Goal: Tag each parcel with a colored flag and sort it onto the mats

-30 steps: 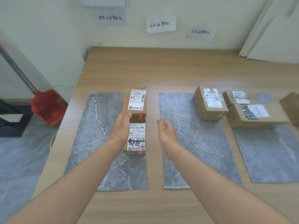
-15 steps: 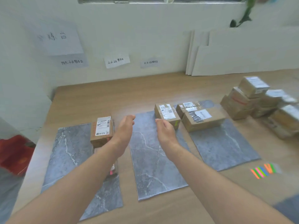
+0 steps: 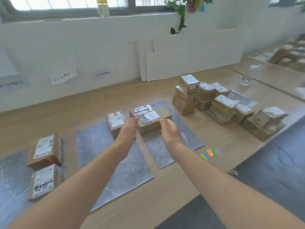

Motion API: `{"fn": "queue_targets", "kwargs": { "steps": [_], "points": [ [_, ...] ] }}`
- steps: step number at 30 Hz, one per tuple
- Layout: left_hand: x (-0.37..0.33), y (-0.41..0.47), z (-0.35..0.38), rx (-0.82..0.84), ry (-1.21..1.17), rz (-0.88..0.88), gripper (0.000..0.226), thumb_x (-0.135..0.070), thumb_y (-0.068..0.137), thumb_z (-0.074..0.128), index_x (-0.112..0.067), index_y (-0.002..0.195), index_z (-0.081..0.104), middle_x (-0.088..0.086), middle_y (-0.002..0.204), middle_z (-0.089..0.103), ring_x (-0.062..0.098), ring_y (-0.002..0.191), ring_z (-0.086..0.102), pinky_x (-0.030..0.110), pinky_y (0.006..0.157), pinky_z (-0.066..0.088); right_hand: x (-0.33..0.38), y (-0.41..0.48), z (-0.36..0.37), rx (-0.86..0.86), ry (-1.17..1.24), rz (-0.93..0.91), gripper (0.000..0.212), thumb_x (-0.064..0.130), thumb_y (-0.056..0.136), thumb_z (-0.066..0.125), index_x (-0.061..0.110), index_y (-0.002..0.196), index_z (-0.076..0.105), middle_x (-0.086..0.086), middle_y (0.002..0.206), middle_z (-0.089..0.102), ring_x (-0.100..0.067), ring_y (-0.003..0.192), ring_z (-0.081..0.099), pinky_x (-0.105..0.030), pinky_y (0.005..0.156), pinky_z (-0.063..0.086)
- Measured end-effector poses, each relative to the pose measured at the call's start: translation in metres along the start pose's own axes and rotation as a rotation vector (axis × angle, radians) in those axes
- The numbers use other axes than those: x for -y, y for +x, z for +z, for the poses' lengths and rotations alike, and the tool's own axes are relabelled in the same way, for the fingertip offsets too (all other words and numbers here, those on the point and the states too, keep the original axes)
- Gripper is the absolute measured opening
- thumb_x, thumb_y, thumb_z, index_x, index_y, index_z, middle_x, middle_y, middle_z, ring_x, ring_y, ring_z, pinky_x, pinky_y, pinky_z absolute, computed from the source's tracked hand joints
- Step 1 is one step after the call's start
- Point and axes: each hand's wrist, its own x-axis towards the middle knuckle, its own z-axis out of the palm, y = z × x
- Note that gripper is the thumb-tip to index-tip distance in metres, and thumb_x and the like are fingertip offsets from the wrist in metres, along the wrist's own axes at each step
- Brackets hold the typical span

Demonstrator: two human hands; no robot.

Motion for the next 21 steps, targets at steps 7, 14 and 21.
{"fn": "queue_targets", "kwargs": {
  "steps": [7,14,21],
  "points": [
    [-0.019,-0.009,0.135,0.144,0.054,0.001,0.036,-0.048,0.097,0.044,-0.026,0.12,0.061,0.001,0.112,0.06,0.021,0.112,0.056,0.041,0.11,0.041,0.0,0.024,-0.134,-0.169,0.021,-0.052,0.025,0.03,0.101,0.048,0.02,0.078,0.051,0.006,0.071,0.043,-0.013,0.067,0.039,-0.032,0.062,0.034],
    [-0.035,-0.005,0.242,0.29,0.069,-0.055,0.049,-0.04,0.102,0.047,-0.015,0.144,0.048,0.005,0.13,0.054,0.027,0.127,0.05,0.043,0.111,0.04,-0.013,0.035,-0.231,-0.297,0.057,0.018,0.028,0.032,0.102,0.046,0.007,0.093,0.056,0.002,0.078,0.043,-0.014,0.072,0.04,-0.031,0.065,0.036],
    [-0.038,0.025,0.326,0.367,0.111,-0.088,0.044,-0.041,0.102,0.044,-0.018,0.139,0.052,0.005,0.134,0.054,0.025,0.125,0.05,0.044,0.113,0.039,-0.03,0.074,-0.294,-0.38,0.09,0.083,0.031,0.034,0.102,0.046,0.007,0.106,0.06,0.003,0.086,0.05,-0.013,0.081,0.048,-0.029,0.068,0.041]
  ]
}}
